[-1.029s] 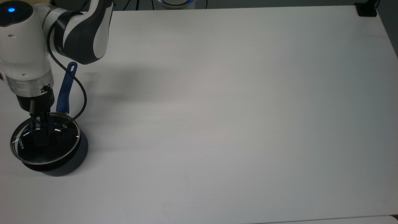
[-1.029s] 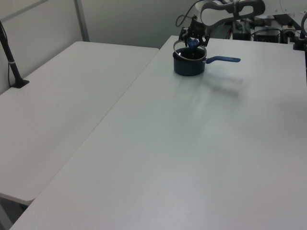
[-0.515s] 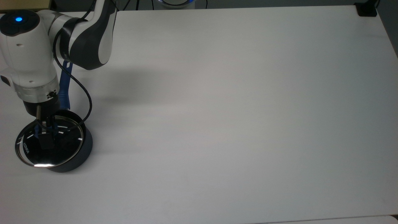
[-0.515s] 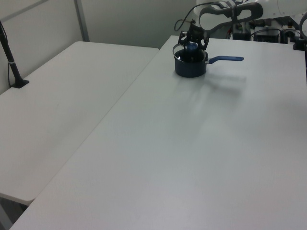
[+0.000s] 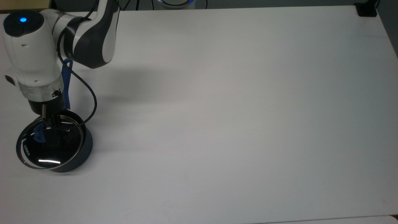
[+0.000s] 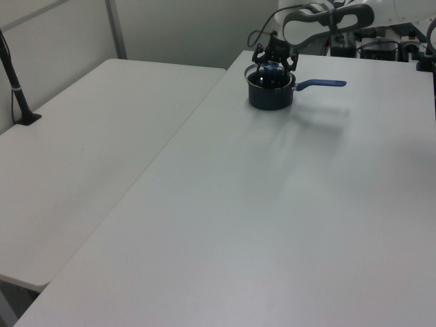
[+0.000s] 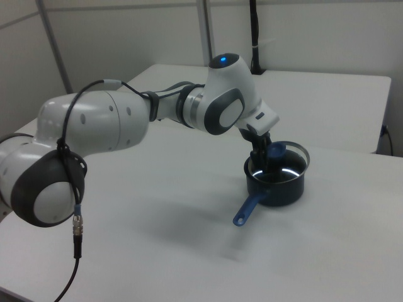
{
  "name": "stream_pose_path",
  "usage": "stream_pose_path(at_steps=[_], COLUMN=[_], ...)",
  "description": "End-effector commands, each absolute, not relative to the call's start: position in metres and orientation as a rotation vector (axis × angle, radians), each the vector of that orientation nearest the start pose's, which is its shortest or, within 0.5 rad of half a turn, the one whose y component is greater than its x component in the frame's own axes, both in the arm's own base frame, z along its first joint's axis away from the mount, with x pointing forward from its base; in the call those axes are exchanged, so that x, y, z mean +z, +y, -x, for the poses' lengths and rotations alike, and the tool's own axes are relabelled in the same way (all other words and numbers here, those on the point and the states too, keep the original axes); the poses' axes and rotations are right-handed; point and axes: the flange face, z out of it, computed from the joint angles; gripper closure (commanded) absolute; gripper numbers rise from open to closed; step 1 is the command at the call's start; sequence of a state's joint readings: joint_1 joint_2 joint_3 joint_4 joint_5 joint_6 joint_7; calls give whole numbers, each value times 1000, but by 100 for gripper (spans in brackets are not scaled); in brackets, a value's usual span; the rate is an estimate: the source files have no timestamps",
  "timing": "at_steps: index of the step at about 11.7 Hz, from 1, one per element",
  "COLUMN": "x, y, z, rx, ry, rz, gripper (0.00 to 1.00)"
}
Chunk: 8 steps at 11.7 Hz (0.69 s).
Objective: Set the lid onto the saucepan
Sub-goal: 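Open the gripper and raise it away from the lid knob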
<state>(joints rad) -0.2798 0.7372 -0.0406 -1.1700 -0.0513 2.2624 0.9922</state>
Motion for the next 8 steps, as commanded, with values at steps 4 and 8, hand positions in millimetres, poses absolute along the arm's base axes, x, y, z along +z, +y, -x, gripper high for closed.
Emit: stream_pose_path(at_steps=[4, 8], x=[503, 585], y=[-220, -182], z=[-674, -590], rx=[-351, -162], ry=[1707, 1314], rz=[2599, 2863], gripper=[0, 0])
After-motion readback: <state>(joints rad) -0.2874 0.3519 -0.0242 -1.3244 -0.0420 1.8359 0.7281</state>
